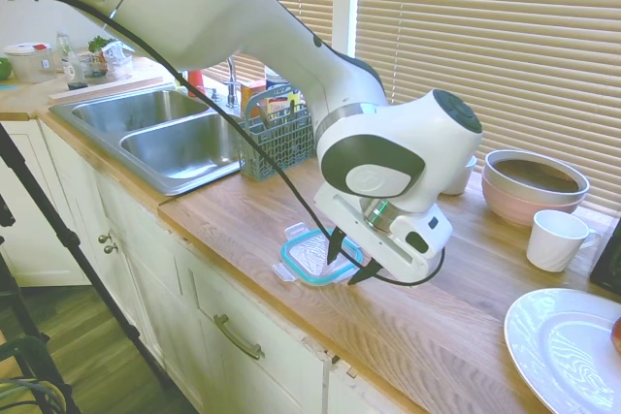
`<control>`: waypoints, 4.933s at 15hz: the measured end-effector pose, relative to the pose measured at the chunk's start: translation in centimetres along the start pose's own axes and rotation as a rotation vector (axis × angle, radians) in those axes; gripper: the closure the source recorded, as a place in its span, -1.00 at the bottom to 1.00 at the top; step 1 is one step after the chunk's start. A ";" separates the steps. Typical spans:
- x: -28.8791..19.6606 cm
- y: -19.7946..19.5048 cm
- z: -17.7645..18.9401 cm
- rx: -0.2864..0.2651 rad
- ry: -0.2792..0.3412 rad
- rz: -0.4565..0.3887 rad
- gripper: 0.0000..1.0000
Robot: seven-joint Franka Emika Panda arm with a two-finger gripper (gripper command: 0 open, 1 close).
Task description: Cover the lid of the food container
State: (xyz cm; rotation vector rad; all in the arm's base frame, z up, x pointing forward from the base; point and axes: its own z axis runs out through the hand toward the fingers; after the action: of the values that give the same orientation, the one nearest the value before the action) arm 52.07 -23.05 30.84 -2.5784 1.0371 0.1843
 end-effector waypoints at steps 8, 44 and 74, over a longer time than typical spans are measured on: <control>-0.6 -0.9 0.1 0.002 -0.003 0.023 1.00; 2.5 -9.8 -24.9 -0.206 0.248 0.079 1.00; 5.2 -19.2 -21.2 -0.307 0.271 0.061 1.00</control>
State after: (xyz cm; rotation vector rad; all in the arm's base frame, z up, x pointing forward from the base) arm 68.87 -21.38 54.51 -2.9097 1.2711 0.0084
